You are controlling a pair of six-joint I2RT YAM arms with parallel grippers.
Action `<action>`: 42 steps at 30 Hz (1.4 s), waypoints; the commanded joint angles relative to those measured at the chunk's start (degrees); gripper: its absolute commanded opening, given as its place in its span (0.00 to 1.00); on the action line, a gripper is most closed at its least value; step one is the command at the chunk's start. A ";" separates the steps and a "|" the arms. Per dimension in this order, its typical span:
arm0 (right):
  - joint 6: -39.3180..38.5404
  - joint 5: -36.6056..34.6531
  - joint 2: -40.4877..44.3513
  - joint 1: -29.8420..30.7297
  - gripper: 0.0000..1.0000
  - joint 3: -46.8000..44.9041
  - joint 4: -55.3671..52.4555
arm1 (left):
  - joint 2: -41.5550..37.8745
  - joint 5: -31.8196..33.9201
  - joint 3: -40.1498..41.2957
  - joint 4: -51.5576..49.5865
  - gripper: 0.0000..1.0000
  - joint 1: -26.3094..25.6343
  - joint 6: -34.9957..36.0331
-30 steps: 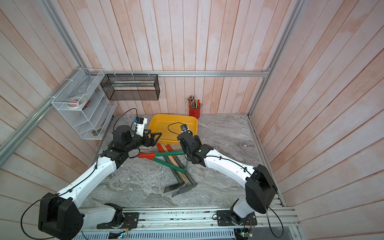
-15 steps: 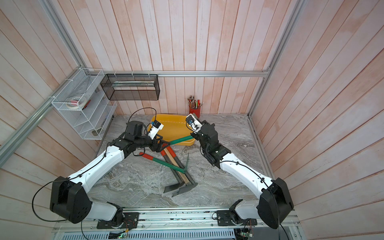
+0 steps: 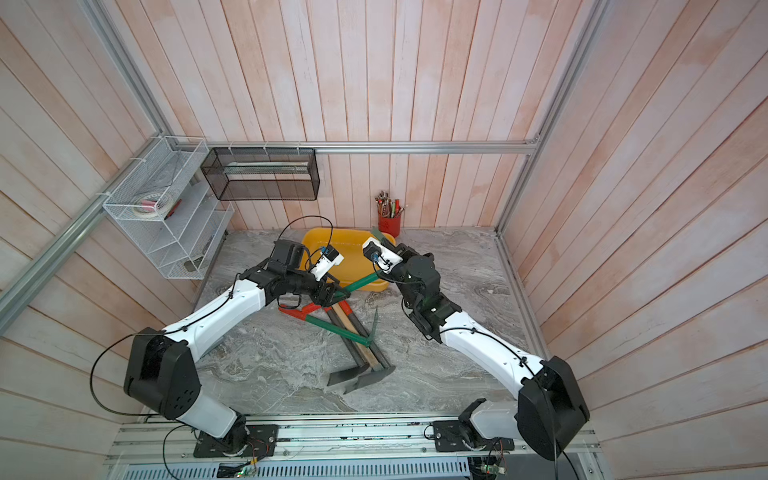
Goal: Put the small hoe into the storage box
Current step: Place the hoe in the storage box.
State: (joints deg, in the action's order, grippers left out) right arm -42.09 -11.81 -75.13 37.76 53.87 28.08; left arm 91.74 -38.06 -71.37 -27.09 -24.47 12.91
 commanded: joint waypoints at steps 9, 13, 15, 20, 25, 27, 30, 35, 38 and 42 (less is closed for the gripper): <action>-0.19 4.17 4.37 -0.21 0.00 0.17 8.92 | 0.23 4.05 0.14 2.95 0.47 -0.85 1.06; 0.05 4.23 4.21 -0.09 0.00 -0.39 8.93 | -1.53 6.32 1.60 5.93 0.39 -0.84 -0.01; 0.25 4.44 4.10 -0.05 0.00 -0.74 9.31 | -1.99 6.69 1.78 6.35 0.31 -0.84 -0.07; 0.17 5.13 3.42 0.08 0.00 -0.92 9.28 | -2.57 7.34 1.62 6.27 0.39 -0.84 0.00; -0.78 5.47 3.00 0.07 0.00 -0.84 9.03 | -3.17 7.92 1.35 4.92 0.59 -0.93 1.39; -1.24 5.64 2.80 0.06 0.00 -0.82 9.02 | -3.22 8.52 1.18 4.51 0.64 -1.28 1.67; -1.50 5.91 2.55 0.07 0.00 -0.62 9.20 | -3.08 8.77 1.23 4.39 0.63 -1.54 1.90; -1.62 6.43 2.62 0.06 0.00 -0.81 9.58 | -2.36 8.36 1.15 3.88 0.47 -1.67 1.95; -1.68 6.23 2.71 0.12 0.00 -1.05 9.96 | -2.18 7.79 0.98 3.89 0.34 -1.68 1.95; -0.83 5.38 2.46 0.16 0.00 -2.20 11.40 | -2.12 8.42 0.33 3.82 0.00 -1.72 1.34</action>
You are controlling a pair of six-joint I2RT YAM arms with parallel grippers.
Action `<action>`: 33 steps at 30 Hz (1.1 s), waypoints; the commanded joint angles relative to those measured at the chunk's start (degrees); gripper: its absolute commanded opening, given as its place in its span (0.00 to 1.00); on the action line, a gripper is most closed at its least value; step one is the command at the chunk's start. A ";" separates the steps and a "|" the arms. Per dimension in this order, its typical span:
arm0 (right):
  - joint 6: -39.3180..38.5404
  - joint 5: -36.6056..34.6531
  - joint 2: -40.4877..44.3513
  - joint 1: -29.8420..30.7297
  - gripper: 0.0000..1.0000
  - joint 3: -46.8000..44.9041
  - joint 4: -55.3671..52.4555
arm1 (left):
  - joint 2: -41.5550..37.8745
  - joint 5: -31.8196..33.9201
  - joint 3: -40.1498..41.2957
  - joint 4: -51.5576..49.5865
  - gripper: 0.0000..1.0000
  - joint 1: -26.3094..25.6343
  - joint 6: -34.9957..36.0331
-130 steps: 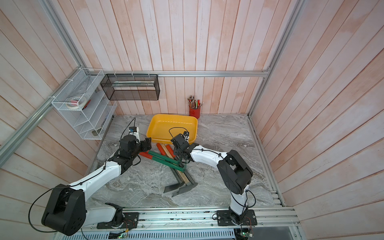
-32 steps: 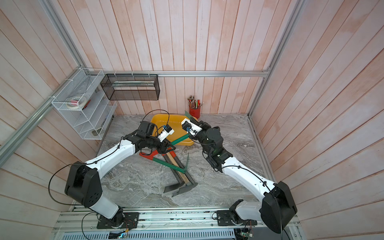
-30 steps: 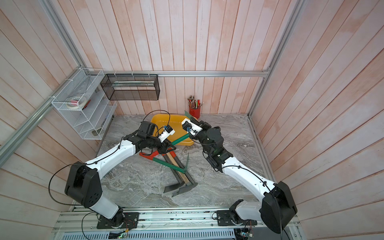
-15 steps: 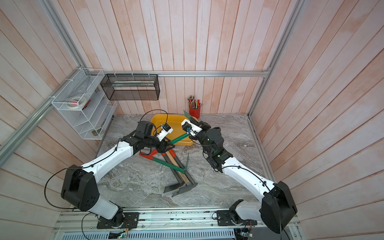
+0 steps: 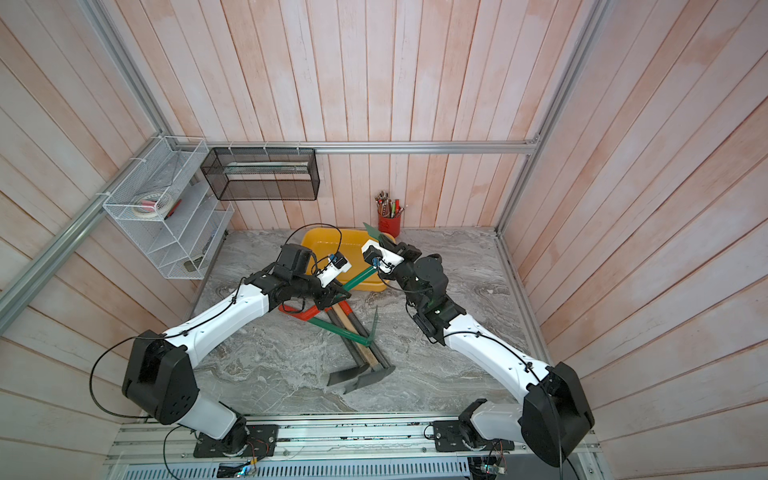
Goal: Put the small hoe into the storage box
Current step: Place the hoe in the storage box.
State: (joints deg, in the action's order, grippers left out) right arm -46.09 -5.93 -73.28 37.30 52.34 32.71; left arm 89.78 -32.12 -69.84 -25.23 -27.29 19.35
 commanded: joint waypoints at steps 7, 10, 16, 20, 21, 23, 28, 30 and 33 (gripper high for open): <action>9.42 -3.89 0.05 0.63 0.07 -4.78 11.20 | -2.34 11.53 -0.01 4.27 0.00 0.72 -7.50; 14.30 -5.74 -0.11 0.54 0.22 -7.10 12.72 | -4.54 22.24 1.46 6.19 0.00 -0.94 -6.70; 22.70 -6.32 -0.32 0.07 0.65 -10.54 13.66 | -6.82 38.32 3.57 8.65 0.00 -4.72 -2.88; 27.10 -3.40 0.67 -2.82 0.56 -9.34 9.92 | -6.82 41.57 4.11 8.69 0.00 -6.06 -1.86; 28.48 -3.15 0.80 -3.60 0.54 -8.54 8.18 | -6.81 41.70 4.36 8.76 0.00 -6.19 -2.04; 29.55 -2.59 1.26 -4.87 0.56 -8.12 6.53 | -6.94 40.98 5.55 9.80 0.00 -6.25 -2.56; 28.53 -2.47 1.88 -5.86 0.59 -7.50 4.80 | -6.67 40.17 7.47 12.87 0.00 -6.24 -3.94; 28.65 -1.60 1.24 -6.23 0.61 -6.25 3.09 | -6.42 40.19 7.69 13.65 0.00 -6.21 -4.20; 28.42 0.40 -1.52 -6.45 0.64 -3.46 0.24 | -6.48 40.71 8.10 15.24 0.09 -6.00 -4.98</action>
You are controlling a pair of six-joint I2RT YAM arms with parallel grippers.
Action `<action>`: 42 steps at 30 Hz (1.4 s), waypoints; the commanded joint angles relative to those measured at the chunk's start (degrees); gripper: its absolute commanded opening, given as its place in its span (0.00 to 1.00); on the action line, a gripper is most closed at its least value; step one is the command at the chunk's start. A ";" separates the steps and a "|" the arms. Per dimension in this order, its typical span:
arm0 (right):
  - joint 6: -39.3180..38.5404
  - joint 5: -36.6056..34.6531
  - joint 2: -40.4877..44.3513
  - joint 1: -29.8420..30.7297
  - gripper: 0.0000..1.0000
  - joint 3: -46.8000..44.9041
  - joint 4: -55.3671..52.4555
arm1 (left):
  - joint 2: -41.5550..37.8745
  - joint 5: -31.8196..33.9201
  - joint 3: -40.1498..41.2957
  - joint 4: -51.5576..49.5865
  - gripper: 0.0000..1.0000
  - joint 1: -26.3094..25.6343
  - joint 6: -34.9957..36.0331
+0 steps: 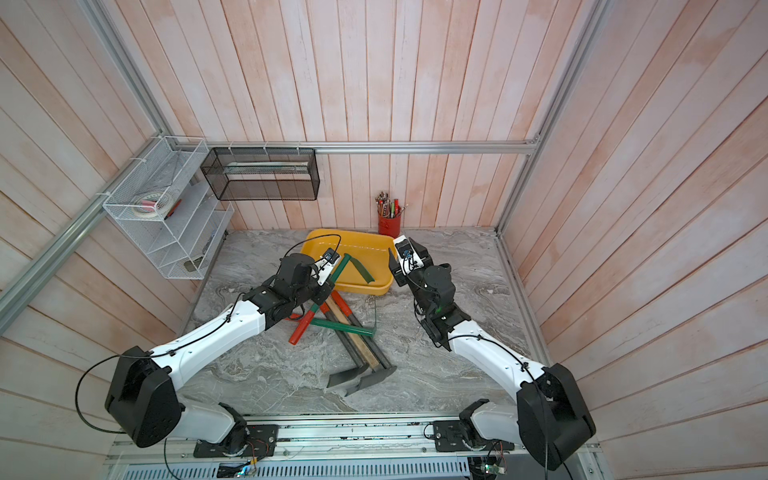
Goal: Put the small hoe into the storage box
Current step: Place the hoe in the storage box.
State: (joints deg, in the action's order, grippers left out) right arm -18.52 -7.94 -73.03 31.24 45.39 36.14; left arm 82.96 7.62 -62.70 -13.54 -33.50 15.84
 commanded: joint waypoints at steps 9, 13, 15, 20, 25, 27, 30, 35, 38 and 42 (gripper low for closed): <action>-1.84 13.57 -18.48 -3.57 0.72 16.62 -12.88 | -5.50 -6.19 6.18 10.24 0.71 5.65 -11.52; -5.19 19.14 -25.87 -5.11 0.73 22.75 -16.80 | -8.53 -7.11 9.33 12.61 0.76 7.32 -15.53; -7.43 21.06 -29.02 -5.36 0.74 26.11 -20.07 | -9.61 -7.39 10.12 12.67 0.78 7.87 -16.59; -10.52 23.06 -34.24 -4.94 0.74 31.98 -26.09 | -11.86 -6.70 11.93 12.84 0.80 9.41 -18.89; -13.88 21.77 -35.07 -2.46 0.74 31.46 -29.02 | -11.85 -6.68 12.94 12.95 0.80 10.15 -19.79; -14.65 21.14 -35.16 -1.64 0.74 31.01 -30.02 | -11.38 -5.77 13.52 13.53 0.81 10.24 -21.48; -15.53 20.79 -35.91 -0.38 0.74 30.81 -31.15 | -10.55 -4.61 13.82 14.39 0.81 10.30 -22.67; -16.60 19.71 -38.65 0.49 0.74 31.74 -32.25 | -9.83 -3.29 14.30 15.32 0.82 10.34 -24.45; -16.90 18.89 -40.82 0.51 0.75 33.61 -32.84 | -9.70 -2.80 14.35 14.62 0.83 10.38 -24.35; -17.89 17.99 -43.59 0.56 0.74 36.22 -32.77 | -10.40 -2.48 14.71 13.92 0.84 10.52 -24.17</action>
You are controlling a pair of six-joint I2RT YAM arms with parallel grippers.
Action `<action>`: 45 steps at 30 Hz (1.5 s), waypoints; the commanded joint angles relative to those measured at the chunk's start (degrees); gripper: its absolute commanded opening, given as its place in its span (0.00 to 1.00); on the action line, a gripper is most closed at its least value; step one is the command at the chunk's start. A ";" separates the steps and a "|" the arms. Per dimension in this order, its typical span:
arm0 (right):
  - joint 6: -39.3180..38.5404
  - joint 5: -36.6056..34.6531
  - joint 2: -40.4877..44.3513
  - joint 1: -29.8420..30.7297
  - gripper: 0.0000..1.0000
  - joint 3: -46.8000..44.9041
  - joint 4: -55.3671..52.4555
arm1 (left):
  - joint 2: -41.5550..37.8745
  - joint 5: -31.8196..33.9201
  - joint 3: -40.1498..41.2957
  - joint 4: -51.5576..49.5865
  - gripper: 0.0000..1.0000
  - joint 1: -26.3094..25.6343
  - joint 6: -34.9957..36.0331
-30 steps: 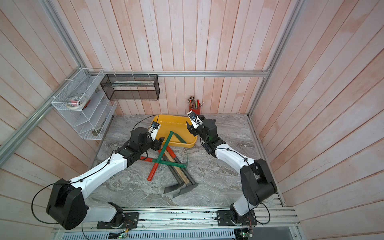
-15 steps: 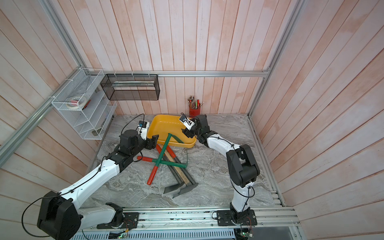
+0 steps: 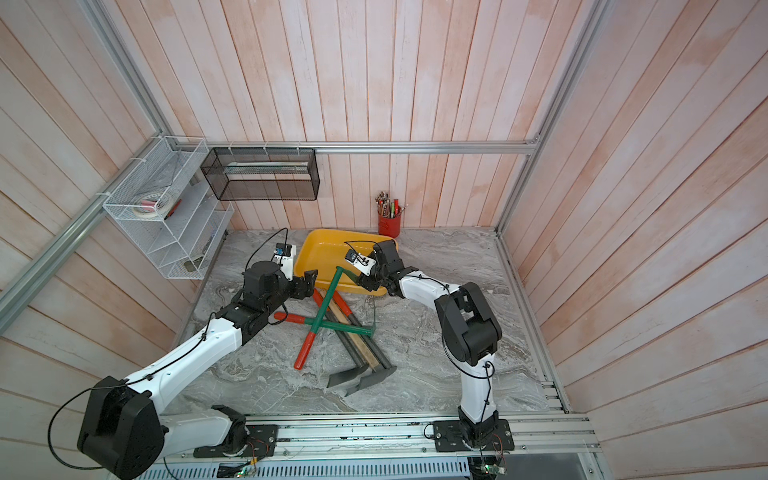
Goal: Put the small hoe into the storage box
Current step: Place the hoe in the storage box.
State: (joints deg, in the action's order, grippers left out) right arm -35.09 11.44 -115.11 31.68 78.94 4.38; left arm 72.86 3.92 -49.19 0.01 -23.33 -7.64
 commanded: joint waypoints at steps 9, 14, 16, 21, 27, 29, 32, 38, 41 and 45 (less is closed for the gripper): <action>-2.31 -0.87 -7.36 0.07 0.71 9.29 -2.15 | -1.64 1.88 2.65 -0.36 0.85 0.82 -0.51; -2.52 0.91 -9.92 0.39 0.59 12.48 -4.08 | -1.59 1.44 2.86 -0.50 0.85 1.16 -0.27; -3.06 1.54 -10.22 0.66 0.53 12.60 -4.36 | -1.83 1.20 2.95 -0.65 0.85 1.26 -0.18; -3.85 2.52 -10.40 0.75 0.37 12.81 -5.18 | -2.40 0.96 3.98 -0.44 0.85 1.53 -0.38; -3.34 3.56 -9.65 0.72 0.19 12.12 -4.89 | -1.63 -0.14 4.26 0.35 0.85 1.61 -0.93; -3.27 3.63 -9.28 0.62 0.11 11.63 -4.23 | -1.65 -0.56 4.10 0.24 0.85 1.62 -0.96; -3.43 3.56 -8.91 0.40 0.01 11.41 -3.53 | -2.22 -0.65 4.18 -0.01 0.85 1.62 -0.96; -0.51 5.74 -7.27 -0.67 0.00 11.65 -1.63 | -2.98 -0.67 4.41 -0.18 0.85 1.62 -1.13; 2.61 6.25 -5.68 -1.50 0.00 11.43 0.29 | -3.34 -0.72 4.28 -0.44 0.85 1.62 -1.15; 10.76 8.77 -3.38 -3.58 0.00 11.90 3.46 | -3.56 -1.15 4.11 -0.27 0.85 1.62 -1.12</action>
State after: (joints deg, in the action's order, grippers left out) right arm -29.30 20.27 -122.93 30.63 89.93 1.78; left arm 70.48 3.64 -45.74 -0.43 -22.02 -8.23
